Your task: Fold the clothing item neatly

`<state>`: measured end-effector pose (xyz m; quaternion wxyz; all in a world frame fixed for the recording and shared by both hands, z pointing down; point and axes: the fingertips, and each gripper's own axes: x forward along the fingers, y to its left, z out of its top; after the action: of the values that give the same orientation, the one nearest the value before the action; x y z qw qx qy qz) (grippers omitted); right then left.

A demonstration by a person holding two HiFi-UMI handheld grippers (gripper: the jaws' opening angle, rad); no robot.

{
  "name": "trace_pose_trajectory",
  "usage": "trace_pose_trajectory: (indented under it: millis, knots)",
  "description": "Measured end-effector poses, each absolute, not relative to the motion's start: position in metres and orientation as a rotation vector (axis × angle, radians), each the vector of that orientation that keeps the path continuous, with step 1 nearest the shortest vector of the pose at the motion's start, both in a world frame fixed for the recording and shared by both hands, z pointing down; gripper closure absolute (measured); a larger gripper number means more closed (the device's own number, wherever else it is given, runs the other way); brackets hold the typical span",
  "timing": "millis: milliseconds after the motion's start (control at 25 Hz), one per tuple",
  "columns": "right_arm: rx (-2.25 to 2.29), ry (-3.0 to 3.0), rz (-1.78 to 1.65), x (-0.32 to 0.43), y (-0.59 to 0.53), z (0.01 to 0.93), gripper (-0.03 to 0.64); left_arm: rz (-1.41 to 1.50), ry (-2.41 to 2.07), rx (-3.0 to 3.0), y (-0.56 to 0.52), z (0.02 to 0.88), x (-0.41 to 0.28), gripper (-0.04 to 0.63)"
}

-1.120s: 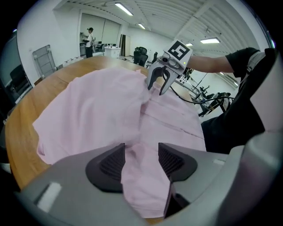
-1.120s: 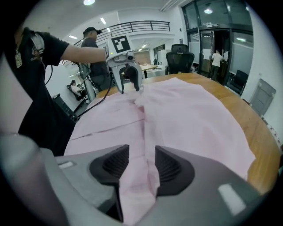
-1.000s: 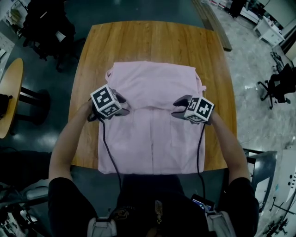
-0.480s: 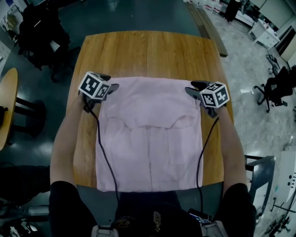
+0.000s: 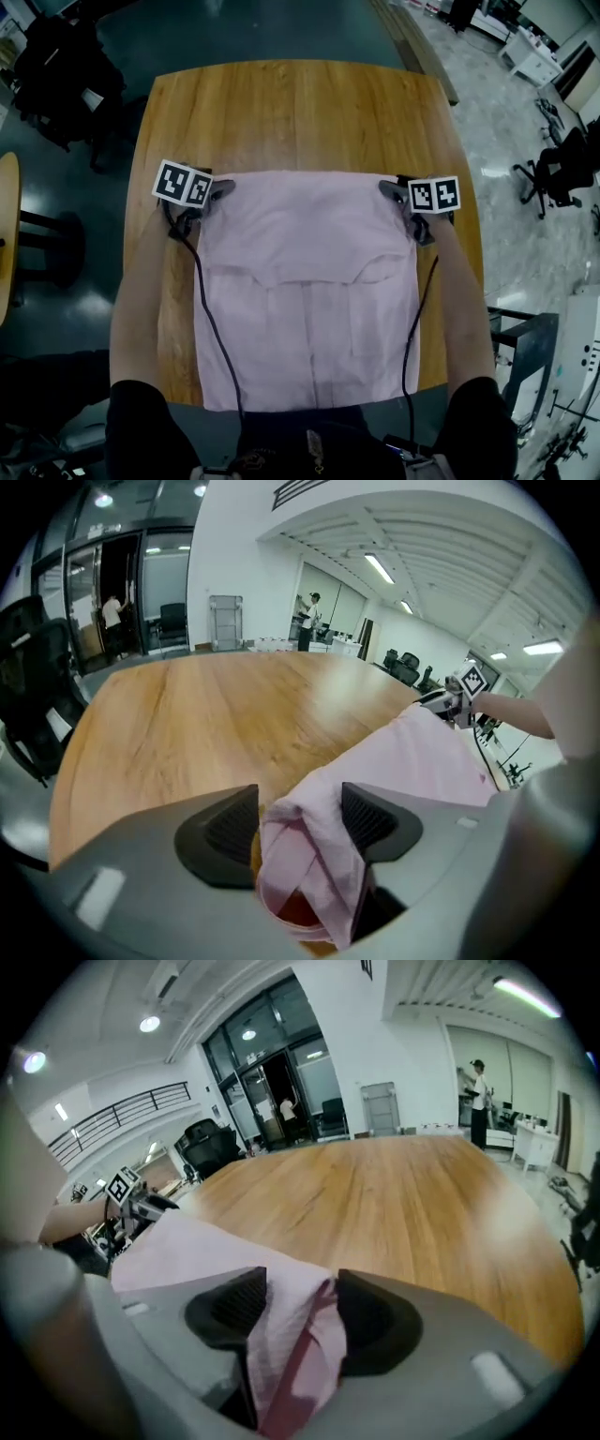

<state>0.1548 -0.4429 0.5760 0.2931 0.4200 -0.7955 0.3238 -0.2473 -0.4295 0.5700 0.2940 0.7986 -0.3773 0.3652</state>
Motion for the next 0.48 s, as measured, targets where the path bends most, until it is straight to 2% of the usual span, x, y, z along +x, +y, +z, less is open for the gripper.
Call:
trace_pose_trajectory:
  millis: [40, 160, 280, 480]
  knots:
    - [1.073, -2.100, 0.864, 0.153, -0.438, 0.580, 0.398, 0.965, -0.965, 2.117, -0.427, 0.573, -0.247, 0.323]
    - [0.995, -2.104, 0.853, 0.150, -0.434, 0.577, 0.544, 0.964, -0.908, 2.103, -0.420, 0.578, -0.249, 0.428]
    - [1.018, -2.138, 0.789, 0.149, -0.446, 0.564, 0.557, 0.944, -0.938, 2.118, -0.428, 0.569, -0.257, 0.493]
    - [1.096, -2.162, 0.699, 0.149, -0.471, 0.556, 0.563, 0.980, -1.041, 2.156, -0.453, 0.552, -0.259, 0.515]
